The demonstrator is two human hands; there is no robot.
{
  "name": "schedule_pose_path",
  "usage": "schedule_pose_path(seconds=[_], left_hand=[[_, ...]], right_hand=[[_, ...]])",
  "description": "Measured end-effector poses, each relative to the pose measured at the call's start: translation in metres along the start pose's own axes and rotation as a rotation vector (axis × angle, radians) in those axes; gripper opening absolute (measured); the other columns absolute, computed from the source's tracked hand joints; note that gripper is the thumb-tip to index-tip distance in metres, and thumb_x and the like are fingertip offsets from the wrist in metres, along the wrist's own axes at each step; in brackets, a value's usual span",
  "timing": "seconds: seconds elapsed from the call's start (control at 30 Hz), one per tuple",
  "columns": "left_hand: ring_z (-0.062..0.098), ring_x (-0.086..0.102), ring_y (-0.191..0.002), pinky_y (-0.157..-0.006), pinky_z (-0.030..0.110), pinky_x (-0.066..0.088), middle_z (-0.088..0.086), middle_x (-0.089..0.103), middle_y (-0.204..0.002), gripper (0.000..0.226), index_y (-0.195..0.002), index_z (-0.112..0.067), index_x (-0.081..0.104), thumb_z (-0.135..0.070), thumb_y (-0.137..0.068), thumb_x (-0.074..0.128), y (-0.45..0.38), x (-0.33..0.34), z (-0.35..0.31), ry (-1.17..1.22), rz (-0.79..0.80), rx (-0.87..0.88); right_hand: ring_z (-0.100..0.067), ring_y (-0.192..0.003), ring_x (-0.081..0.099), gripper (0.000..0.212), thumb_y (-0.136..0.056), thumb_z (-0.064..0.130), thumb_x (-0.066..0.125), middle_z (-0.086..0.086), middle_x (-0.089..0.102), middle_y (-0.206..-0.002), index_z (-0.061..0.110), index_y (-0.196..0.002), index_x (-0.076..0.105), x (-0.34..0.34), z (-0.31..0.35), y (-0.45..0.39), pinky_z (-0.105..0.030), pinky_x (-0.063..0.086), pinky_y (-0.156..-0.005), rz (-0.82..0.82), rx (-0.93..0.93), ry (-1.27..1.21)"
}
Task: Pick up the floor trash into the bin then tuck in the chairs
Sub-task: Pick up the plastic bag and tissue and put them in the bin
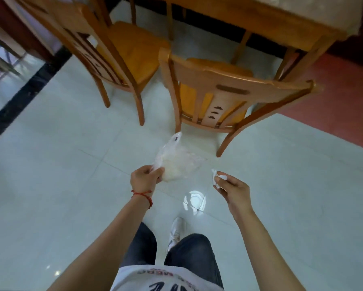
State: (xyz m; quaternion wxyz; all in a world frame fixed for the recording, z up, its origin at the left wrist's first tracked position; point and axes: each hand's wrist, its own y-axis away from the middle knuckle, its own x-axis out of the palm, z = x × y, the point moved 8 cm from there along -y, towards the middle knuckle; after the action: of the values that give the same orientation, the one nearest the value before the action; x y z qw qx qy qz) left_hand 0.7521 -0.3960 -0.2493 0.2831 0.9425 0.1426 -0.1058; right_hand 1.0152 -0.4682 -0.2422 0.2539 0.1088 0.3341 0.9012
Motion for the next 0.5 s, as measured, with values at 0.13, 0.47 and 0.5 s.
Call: schedule_pose_path(seconds=[0.13,0.47,0.5], left_hand=[[0.014,0.059,-0.059,-0.056,0.013,0.054,0.004,0.060,-0.062,0.010,-0.064,-0.005,0.064,-0.007,-0.071,0.072,-0.002,-0.060,0.009,0.088,-0.123,-0.047],[0.021,0.056,-0.060,-0.065,0.028,0.055,-0.001,0.058,-0.051,0.020,-0.055,-0.009,0.059,-0.007,-0.071,0.072,0.002,-0.234,0.063,0.248,-0.419,-0.143],[0.020,0.054,-0.058,-0.068,0.033,0.055,0.000,0.054,-0.050,0.023,-0.053,-0.008,0.057,-0.007,-0.071,0.071,0.004,-0.254,0.070,0.259,-0.452,-0.146]], right_hand=[[-0.017,-0.083,0.065,0.017,-0.079,-0.001,0.065,-0.004,0.069,-0.091,0.006,-0.095,0.068,0.048,-0.003,0.007,-0.022,0.056,-0.075,0.102,0.010,0.096],[-0.023,-0.093,0.063,0.019,-0.081,0.001,0.064,-0.006,0.067,-0.096,0.006,-0.099,0.067,0.205,-0.039,0.050,-0.023,0.055,-0.074,0.359,0.014,0.341],[-0.023,-0.093,0.063,0.017,-0.081,0.002,0.065,-0.005,0.067,-0.095,0.007,-0.097,0.067,0.223,-0.046,0.058,-0.022,0.055,-0.073,0.389,0.016,0.363]])
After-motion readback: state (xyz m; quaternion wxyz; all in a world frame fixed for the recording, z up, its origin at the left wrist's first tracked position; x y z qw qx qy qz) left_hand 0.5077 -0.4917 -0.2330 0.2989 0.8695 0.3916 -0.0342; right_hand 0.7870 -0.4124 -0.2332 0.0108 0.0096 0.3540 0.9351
